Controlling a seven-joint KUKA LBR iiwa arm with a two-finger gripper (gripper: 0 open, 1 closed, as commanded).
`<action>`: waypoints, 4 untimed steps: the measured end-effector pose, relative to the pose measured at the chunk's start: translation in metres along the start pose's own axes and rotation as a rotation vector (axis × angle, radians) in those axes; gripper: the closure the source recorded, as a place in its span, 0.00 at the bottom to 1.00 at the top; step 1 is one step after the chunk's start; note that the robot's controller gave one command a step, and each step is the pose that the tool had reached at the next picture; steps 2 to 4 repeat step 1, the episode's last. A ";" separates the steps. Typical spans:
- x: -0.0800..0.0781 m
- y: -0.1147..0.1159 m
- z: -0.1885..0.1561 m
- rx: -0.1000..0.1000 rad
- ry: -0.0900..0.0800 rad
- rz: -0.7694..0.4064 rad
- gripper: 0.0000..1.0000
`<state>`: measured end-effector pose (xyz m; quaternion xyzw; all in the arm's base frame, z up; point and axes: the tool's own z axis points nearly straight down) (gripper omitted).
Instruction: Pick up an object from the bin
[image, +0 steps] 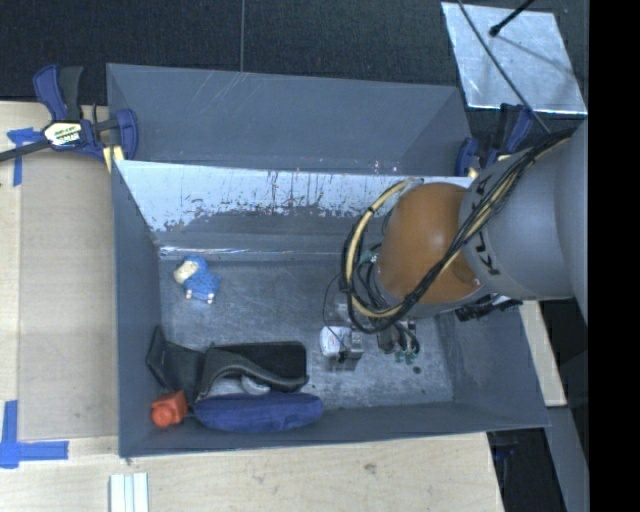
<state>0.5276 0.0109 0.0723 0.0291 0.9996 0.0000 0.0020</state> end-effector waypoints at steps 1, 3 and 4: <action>-0.006 0.007 -0.155 -0.001 -0.009 0.030 1.00; -0.006 0.007 -0.155 -0.001 -0.009 0.030 1.00; -0.006 0.007 -0.155 -0.001 -0.009 0.030 1.00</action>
Offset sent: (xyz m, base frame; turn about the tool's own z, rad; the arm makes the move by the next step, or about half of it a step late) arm 0.0031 0.0072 0.1500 0.0312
